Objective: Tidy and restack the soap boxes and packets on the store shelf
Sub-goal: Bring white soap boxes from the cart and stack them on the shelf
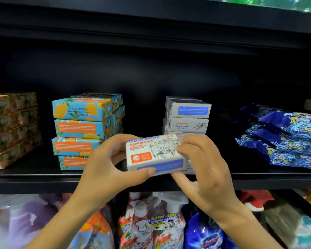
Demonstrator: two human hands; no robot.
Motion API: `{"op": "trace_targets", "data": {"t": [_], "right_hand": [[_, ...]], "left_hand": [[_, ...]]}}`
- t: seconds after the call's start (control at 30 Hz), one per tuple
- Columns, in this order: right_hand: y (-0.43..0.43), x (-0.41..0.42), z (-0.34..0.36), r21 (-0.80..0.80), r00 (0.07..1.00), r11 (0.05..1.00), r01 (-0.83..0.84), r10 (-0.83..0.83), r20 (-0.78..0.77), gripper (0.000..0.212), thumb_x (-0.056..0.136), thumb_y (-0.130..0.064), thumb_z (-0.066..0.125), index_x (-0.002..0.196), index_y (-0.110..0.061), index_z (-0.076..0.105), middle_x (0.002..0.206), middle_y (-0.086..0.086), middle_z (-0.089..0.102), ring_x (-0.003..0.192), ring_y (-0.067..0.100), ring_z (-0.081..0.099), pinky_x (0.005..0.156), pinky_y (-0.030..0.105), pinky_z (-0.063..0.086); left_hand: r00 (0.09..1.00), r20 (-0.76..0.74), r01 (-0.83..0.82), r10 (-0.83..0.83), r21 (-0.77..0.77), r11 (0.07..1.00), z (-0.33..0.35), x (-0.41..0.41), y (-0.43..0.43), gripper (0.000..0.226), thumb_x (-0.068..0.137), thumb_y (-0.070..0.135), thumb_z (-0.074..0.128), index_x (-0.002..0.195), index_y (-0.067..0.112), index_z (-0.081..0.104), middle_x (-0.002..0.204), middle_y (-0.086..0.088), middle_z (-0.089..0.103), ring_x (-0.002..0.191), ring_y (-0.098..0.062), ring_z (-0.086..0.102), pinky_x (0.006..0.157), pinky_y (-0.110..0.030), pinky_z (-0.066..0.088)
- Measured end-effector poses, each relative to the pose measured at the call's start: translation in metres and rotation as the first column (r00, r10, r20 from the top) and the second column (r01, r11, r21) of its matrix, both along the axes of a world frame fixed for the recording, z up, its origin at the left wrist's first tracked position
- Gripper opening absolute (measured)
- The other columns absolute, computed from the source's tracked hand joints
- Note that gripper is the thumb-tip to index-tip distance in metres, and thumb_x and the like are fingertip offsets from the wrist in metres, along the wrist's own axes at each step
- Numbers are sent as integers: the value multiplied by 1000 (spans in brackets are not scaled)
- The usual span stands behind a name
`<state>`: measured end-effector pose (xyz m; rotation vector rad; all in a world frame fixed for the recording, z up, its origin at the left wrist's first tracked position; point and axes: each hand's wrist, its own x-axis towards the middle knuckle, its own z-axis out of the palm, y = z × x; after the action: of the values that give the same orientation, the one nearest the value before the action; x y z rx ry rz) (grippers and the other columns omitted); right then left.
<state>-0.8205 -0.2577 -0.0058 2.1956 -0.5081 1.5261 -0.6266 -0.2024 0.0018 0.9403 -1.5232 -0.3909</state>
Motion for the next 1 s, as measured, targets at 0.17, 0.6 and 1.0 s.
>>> {"op": "trace_targets", "data": {"t": [0.17,0.6,1.0], "right_hand": [[5,-11,-27,210,995,975,-67,49,92,28,84,-30,62,107,-15,53,106,-5,53,100,12,54,88,19,42],[1,-5,-50,189,932,931,311,-261,-250,31,58,-19,87,83,-16,69,79,-4,62,75,14,58,60,22,50],[2,-4,-51,217,935,928,304,-246,-256,31,56,-15,87,81,-13,68,77,0,62,73,20,63,58,25,55]], "left_hand": [[971,-182,-171,157,-63,983,-9,-5,-2,56,49,46,78,96,21,61,94,14,71,84,-1,68,64,-12,52],[891,-146,-441,429,-62,895,-22,-19,-43,53,72,24,81,111,29,45,109,9,59,103,-7,60,84,-39,54],[581,409,-656,704,-277,702,-20,-12,-53,45,74,25,79,109,2,61,113,-13,58,106,-27,53,83,-28,41]]}}
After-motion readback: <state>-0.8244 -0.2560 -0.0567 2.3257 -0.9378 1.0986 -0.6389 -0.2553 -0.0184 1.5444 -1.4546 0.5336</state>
